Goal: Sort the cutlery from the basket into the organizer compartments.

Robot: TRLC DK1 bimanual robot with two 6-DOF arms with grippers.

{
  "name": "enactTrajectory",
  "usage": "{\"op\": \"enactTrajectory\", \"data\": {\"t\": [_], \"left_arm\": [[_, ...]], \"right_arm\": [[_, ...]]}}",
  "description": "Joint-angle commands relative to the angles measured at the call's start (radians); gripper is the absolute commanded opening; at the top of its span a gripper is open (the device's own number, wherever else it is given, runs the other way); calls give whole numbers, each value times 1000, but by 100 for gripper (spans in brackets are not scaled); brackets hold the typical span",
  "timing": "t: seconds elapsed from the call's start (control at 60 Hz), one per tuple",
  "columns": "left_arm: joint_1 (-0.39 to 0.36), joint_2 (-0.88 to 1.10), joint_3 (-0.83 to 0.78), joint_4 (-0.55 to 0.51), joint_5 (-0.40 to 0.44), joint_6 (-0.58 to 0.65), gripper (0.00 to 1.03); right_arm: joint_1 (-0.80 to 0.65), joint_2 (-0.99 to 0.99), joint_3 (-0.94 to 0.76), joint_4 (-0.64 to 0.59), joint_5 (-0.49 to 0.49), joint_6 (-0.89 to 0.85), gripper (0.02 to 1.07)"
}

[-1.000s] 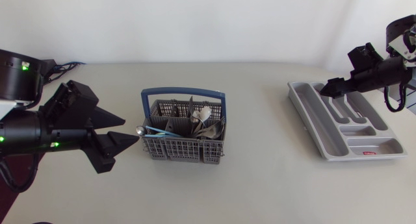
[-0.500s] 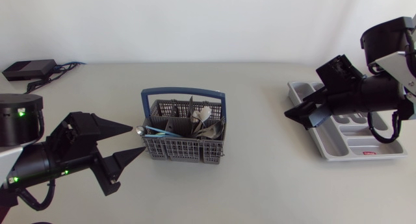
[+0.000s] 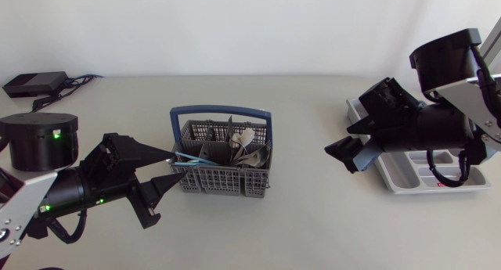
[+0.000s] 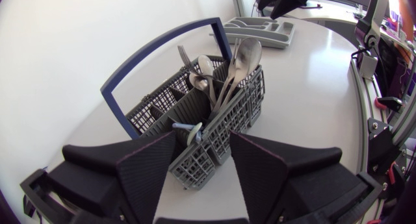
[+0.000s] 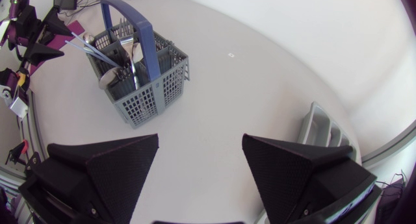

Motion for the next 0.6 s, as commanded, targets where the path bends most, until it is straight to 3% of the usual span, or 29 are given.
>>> {"op": "enactTrajectory", "data": {"t": [0.0, 0.367, 0.583], "left_arm": [[-8, 13, -25, 19, 7, 10, 49], [-27, 67, -24, 59, 8, 9, 30], [-39, 93, -12, 62, 8, 9, 10]], "right_arm": [[11, -11, -31, 12, 15, 27, 95], [29, -13, -34, 18, 24, 32, 95], [29, -19, -39, 20, 24, 30, 95]]}}
